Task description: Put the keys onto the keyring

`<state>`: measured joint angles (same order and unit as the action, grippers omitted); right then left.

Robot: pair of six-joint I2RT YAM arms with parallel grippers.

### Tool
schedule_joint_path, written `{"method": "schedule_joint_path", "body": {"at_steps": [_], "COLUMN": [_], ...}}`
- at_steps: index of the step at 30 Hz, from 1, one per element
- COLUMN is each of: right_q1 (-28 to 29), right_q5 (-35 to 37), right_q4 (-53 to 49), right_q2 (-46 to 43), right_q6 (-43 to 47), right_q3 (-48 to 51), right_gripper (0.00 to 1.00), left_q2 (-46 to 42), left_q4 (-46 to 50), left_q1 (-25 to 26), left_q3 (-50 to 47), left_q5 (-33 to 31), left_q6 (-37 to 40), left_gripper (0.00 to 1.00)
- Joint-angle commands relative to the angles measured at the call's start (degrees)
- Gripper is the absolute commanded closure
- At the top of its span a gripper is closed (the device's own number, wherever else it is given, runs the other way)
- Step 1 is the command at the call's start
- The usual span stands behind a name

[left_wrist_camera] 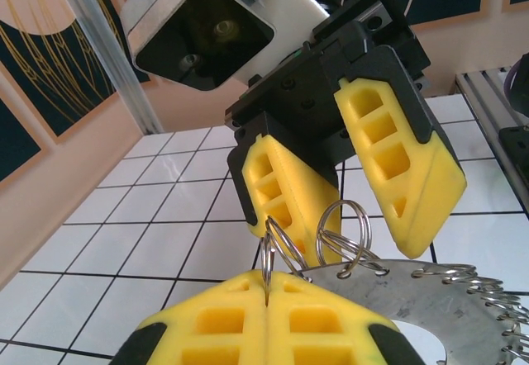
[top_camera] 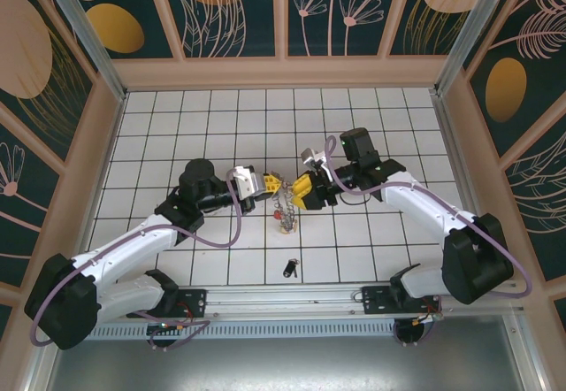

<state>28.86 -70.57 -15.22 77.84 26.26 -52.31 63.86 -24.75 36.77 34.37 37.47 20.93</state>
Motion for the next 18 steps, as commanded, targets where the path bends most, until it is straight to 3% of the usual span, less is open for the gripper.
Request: {"method": "schedule_joint_path", "body": {"at_steps": [1, 10, 18], "right_q1": [0.38, 0.58, 0.64], "right_q5": [-1.41, -1.32, -1.56], "right_q4": [2.12, 3.62, 0.45], "right_q2": [-0.42, -1.20, -1.29], "right_q6": [0.21, -0.69, 1.87], "right_q3": [-1.32, -0.93, -1.47], "right_gripper": [0.64, 0.63, 0.91], "left_q2": [-0.01, 0.57, 0.33], "left_q4": [-5.32, -5.94, -6.42], "left_q1": [-0.05, -0.11, -0.12], "left_q3": [-0.13, -0.46, -0.48], "left_q5": [2.01, 3.04, 2.43], "left_q6": [-1.06, -0.44, -1.51], "left_gripper": [1.00, 1.00, 1.00]}}
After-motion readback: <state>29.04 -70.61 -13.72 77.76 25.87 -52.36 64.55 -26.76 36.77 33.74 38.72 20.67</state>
